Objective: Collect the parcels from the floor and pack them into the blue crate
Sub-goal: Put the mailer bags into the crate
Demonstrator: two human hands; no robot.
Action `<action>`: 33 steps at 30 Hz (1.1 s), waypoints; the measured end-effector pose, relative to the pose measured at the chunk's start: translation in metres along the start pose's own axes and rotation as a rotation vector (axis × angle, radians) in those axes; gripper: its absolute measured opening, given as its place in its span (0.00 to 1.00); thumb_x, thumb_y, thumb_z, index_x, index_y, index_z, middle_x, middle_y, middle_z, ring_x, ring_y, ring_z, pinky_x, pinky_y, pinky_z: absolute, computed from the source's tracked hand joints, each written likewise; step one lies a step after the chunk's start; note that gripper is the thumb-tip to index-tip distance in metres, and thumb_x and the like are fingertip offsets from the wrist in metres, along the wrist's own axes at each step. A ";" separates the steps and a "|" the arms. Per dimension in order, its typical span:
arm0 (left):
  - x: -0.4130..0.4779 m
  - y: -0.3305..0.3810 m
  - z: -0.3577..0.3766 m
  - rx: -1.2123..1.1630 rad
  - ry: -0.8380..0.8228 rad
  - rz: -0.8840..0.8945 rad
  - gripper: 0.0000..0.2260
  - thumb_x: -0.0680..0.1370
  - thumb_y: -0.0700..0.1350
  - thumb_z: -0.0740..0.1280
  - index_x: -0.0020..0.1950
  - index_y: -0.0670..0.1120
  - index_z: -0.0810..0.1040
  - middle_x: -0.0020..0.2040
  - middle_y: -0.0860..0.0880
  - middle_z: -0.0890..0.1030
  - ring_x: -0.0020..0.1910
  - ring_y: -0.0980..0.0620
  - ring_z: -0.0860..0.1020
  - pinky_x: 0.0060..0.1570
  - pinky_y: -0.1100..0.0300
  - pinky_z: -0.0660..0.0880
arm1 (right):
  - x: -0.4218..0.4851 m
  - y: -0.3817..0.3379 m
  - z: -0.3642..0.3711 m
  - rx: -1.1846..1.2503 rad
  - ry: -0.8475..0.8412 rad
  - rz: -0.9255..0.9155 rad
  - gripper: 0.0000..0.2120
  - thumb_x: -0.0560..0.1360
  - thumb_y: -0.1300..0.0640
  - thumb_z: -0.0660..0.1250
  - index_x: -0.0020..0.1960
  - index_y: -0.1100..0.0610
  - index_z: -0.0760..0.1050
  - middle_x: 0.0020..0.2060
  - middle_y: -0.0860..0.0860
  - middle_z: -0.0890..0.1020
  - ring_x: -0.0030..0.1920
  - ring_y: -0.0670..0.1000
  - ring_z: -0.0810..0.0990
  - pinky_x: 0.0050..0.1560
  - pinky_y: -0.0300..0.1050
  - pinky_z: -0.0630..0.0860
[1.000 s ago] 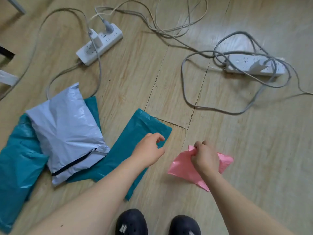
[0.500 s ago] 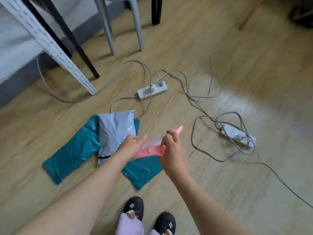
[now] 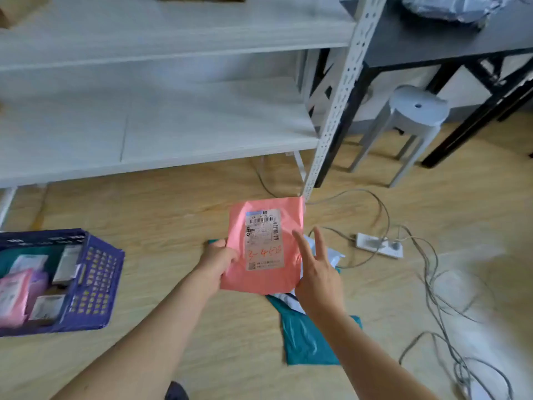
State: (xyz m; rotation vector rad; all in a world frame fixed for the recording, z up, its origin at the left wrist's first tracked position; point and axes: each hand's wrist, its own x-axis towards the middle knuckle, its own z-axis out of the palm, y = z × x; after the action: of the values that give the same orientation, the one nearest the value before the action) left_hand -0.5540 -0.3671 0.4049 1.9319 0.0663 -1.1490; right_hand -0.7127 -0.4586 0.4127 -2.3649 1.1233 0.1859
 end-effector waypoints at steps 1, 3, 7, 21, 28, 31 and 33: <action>-0.001 -0.003 -0.029 -0.023 0.033 0.002 0.12 0.71 0.28 0.58 0.47 0.40 0.76 0.37 0.41 0.76 0.36 0.45 0.74 0.33 0.59 0.65 | 0.004 -0.023 0.004 0.018 -0.006 -0.021 0.41 0.70 0.70 0.57 0.76 0.42 0.50 0.77 0.50 0.47 0.54 0.58 0.77 0.37 0.44 0.67; 0.002 -0.010 -0.086 -0.067 0.107 0.001 0.14 0.71 0.28 0.59 0.52 0.38 0.77 0.39 0.41 0.77 0.41 0.43 0.75 0.38 0.57 0.67 | 0.014 -0.073 0.018 0.140 -0.010 -0.049 0.38 0.72 0.69 0.56 0.75 0.41 0.53 0.72 0.52 0.65 0.53 0.55 0.77 0.40 0.44 0.71; 0.003 -0.027 -0.192 -0.100 0.211 0.004 0.14 0.73 0.30 0.60 0.54 0.42 0.77 0.42 0.44 0.79 0.45 0.45 0.76 0.38 0.58 0.69 | 0.023 -0.181 0.053 0.247 -0.106 -0.093 0.30 0.76 0.63 0.56 0.74 0.43 0.56 0.49 0.51 0.83 0.45 0.55 0.80 0.41 0.46 0.72; 0.030 -0.112 -0.534 0.028 0.447 -0.113 0.16 0.76 0.32 0.59 0.63 0.38 0.73 0.53 0.41 0.77 0.50 0.46 0.72 0.46 0.58 0.67 | 0.025 -0.498 0.221 0.437 -0.439 -0.069 0.30 0.74 0.64 0.67 0.72 0.51 0.61 0.36 0.47 0.80 0.39 0.55 0.84 0.46 0.55 0.81; 0.074 -0.138 -0.641 0.138 0.496 -0.185 0.13 0.75 0.31 0.61 0.58 0.37 0.74 0.54 0.38 0.77 0.48 0.46 0.72 0.44 0.58 0.67 | 0.059 -0.593 0.288 0.425 -0.609 0.061 0.07 0.75 0.65 0.64 0.52 0.58 0.78 0.31 0.52 0.82 0.33 0.55 0.82 0.44 0.53 0.82; 0.102 -0.146 -0.685 0.151 0.537 -0.228 0.16 0.75 0.31 0.60 0.62 0.35 0.72 0.55 0.36 0.77 0.54 0.41 0.75 0.49 0.54 0.69 | 0.079 -0.634 0.322 0.425 -0.661 0.068 0.08 0.75 0.66 0.62 0.41 0.56 0.75 0.29 0.53 0.80 0.30 0.53 0.79 0.41 0.50 0.81; 0.123 -0.153 -0.710 0.168 0.548 -0.239 0.11 0.75 0.31 0.60 0.56 0.37 0.73 0.46 0.40 0.75 0.50 0.42 0.75 0.43 0.57 0.65 | 0.090 -0.659 0.342 0.401 -0.674 0.040 0.09 0.75 0.65 0.62 0.40 0.54 0.75 0.29 0.52 0.81 0.30 0.51 0.80 0.40 0.47 0.81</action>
State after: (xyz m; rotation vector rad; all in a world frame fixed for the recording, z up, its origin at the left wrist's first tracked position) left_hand -0.0598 0.1776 0.3595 2.3927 0.5212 -0.7561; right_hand -0.1251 -0.0010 0.3447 -1.7215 0.7810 0.6493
